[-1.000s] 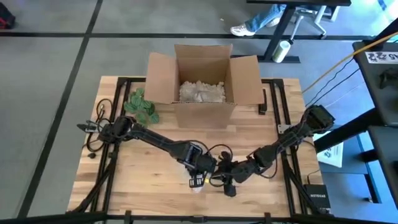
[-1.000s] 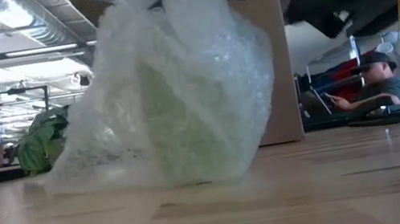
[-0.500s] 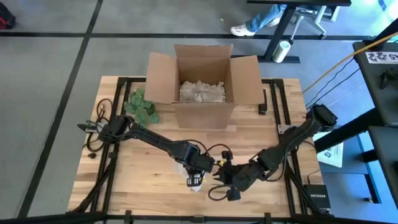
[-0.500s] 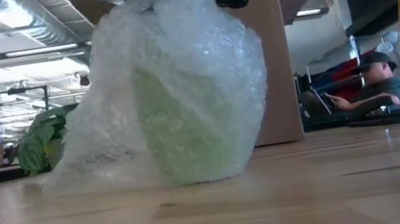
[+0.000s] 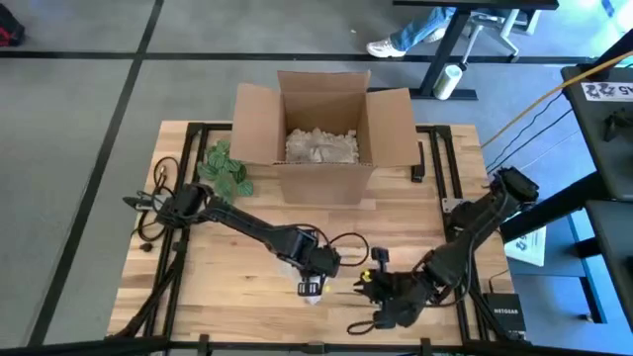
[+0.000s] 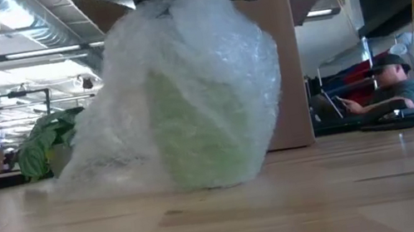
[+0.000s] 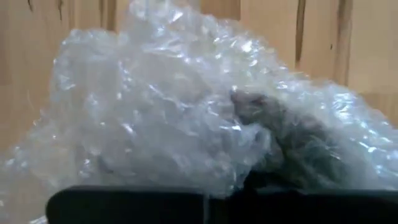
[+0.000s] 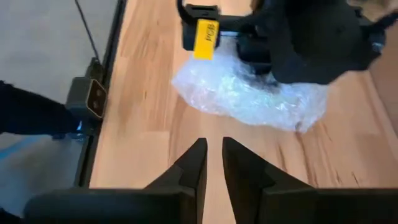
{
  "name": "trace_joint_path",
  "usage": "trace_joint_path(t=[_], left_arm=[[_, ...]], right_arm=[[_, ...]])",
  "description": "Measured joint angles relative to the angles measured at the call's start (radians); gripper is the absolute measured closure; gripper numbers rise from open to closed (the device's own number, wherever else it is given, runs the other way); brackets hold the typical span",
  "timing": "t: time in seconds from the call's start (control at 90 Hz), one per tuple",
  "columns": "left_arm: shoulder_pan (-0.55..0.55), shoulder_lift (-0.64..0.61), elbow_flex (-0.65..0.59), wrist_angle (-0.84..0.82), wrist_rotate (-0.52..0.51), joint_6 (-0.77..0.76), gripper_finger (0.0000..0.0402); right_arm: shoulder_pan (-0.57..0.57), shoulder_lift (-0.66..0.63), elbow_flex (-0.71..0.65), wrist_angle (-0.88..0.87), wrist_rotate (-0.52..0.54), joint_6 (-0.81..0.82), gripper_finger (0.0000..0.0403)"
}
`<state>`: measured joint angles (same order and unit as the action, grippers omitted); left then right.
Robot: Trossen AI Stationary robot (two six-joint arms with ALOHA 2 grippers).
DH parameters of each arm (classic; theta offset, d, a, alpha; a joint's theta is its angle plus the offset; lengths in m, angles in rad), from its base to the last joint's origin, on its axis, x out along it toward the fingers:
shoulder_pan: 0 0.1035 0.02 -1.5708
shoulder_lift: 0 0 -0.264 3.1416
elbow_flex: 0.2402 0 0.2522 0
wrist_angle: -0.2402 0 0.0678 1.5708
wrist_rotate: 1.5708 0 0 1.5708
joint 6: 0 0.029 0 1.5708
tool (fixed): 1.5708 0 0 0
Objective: Wrap mug
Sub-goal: Wrap the green mug in bubble wrap
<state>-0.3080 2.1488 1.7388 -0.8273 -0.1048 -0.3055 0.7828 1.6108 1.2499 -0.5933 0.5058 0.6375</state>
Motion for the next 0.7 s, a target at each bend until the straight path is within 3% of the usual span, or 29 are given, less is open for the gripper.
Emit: trace_joint_path(t=[0.356,0.7], left_arm=[[0.004,-0.109,-0.001,0.009,0.008,-0.061,0.0402],[0.002,-0.114,0.003,-0.018,0.069,-0.123,0.0402]], right_arm=[[0.017,0.0,0.0,-0.003,0.018,0.039,0.0366],[0.015,0.0,-0.001,-0.008,0.073,-0.024,0.0366]])
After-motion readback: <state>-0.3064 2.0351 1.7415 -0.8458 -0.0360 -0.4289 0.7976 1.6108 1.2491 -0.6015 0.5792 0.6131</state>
